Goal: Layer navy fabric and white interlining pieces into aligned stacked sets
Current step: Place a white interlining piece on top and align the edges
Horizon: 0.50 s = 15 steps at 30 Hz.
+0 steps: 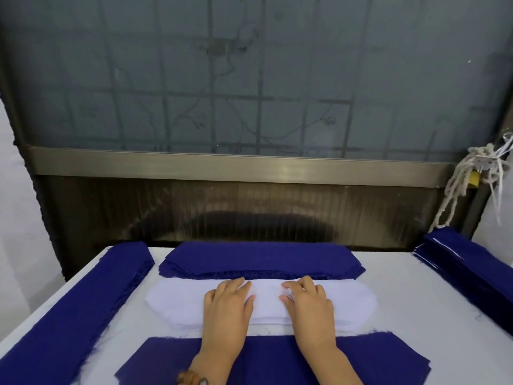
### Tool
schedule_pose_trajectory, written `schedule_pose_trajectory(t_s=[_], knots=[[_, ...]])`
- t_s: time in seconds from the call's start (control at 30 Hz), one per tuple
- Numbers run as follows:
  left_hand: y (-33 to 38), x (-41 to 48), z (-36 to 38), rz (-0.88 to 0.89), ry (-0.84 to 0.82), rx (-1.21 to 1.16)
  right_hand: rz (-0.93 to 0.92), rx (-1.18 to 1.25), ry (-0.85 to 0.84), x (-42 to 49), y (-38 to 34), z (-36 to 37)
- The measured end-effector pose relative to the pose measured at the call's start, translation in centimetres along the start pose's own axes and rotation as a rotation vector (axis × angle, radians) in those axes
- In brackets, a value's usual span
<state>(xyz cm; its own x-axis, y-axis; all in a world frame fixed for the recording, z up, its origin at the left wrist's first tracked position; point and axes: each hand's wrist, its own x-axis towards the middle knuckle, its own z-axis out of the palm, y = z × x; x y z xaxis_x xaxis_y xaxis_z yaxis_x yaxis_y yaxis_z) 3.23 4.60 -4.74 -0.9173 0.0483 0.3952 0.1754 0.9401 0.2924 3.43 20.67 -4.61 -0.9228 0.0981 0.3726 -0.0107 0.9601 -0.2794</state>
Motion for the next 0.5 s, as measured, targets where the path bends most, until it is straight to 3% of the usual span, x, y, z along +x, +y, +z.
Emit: schedule_pose_trajectory(t_s=[0.5], knots=[[0.3, 0.0, -1.1, -0.021, 0.022, -0.066, -0.003, 0.005, 0.021, -0.1, -0.5, -0.4]])
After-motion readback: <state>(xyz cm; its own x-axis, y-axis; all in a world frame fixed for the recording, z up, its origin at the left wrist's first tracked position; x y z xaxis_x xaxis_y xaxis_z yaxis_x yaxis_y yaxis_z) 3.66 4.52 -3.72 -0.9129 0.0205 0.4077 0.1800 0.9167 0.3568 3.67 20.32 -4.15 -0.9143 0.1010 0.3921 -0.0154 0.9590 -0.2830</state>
